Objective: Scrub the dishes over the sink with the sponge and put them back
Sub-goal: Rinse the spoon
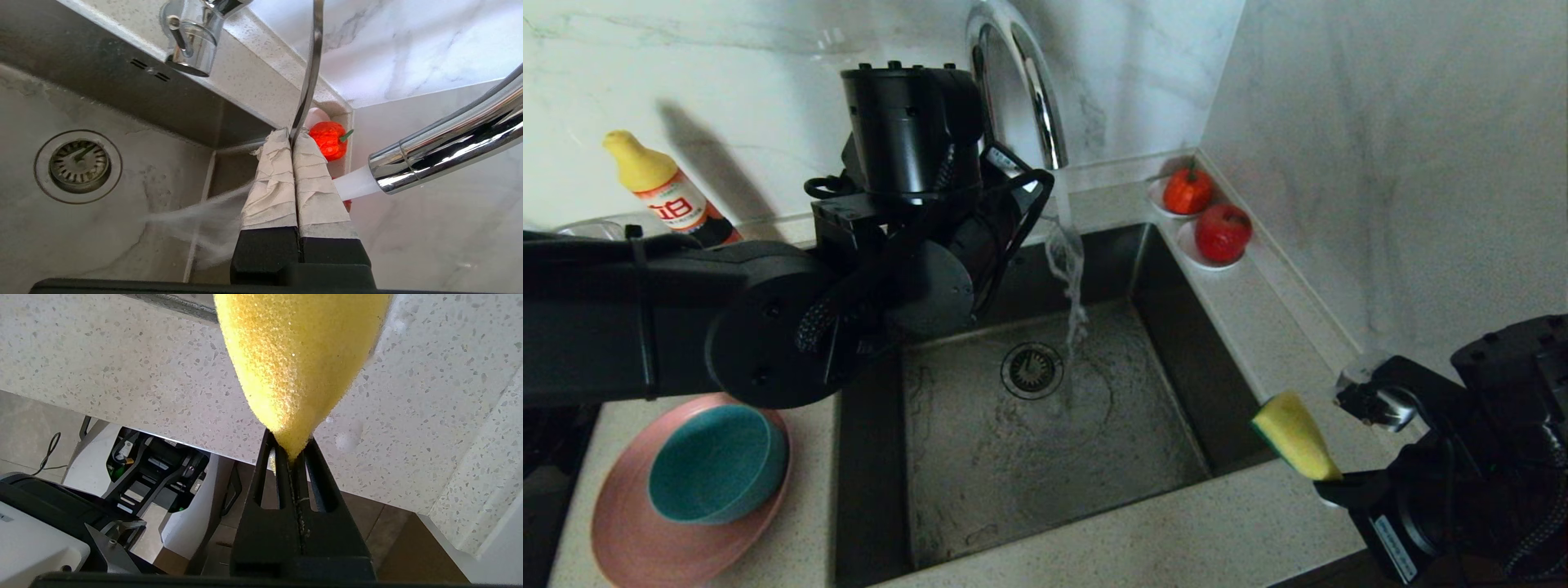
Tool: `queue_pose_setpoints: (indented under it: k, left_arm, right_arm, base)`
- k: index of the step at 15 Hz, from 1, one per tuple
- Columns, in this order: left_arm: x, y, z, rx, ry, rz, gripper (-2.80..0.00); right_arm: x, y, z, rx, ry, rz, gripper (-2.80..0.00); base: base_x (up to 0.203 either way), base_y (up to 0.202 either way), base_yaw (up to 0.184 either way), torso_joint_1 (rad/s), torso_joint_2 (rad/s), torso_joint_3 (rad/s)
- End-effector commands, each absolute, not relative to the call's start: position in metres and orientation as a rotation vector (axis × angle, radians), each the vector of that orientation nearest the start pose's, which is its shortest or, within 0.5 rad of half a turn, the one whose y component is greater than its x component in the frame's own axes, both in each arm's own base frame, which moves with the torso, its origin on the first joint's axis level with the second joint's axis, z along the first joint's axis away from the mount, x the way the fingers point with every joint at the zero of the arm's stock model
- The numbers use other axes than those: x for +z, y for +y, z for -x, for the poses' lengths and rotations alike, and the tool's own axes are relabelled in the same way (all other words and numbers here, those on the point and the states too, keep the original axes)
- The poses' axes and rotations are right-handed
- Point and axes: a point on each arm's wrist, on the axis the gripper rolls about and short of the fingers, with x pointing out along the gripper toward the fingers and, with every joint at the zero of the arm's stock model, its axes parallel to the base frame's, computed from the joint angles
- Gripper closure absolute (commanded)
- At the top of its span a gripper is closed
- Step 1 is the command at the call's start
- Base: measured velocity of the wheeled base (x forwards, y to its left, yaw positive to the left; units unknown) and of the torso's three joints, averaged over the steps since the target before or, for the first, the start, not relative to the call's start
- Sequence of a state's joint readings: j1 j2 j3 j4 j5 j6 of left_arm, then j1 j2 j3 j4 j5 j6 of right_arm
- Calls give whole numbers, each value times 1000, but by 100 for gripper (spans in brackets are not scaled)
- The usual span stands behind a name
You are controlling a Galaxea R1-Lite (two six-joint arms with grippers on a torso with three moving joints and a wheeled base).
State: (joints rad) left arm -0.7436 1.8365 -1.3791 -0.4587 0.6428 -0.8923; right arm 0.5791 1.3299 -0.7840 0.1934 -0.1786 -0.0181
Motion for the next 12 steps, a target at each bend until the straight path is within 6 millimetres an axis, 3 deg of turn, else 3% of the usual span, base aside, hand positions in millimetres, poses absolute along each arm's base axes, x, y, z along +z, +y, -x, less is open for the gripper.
queue_pose_setpoints:
  k: [1, 12]
  left_arm:
    - [277, -242, -282, -91, 45, 894, 0]
    - [281, -234, -273, -86, 41, 896, 0]
  right_arm:
    - [197, 101, -162, 387, 685, 292, 0]
    - [197, 102, -164, 387, 685, 292, 0]
  base:
    - [0, 0, 0, 0, 0, 0]
    - [0, 0, 0, 0, 0, 0]
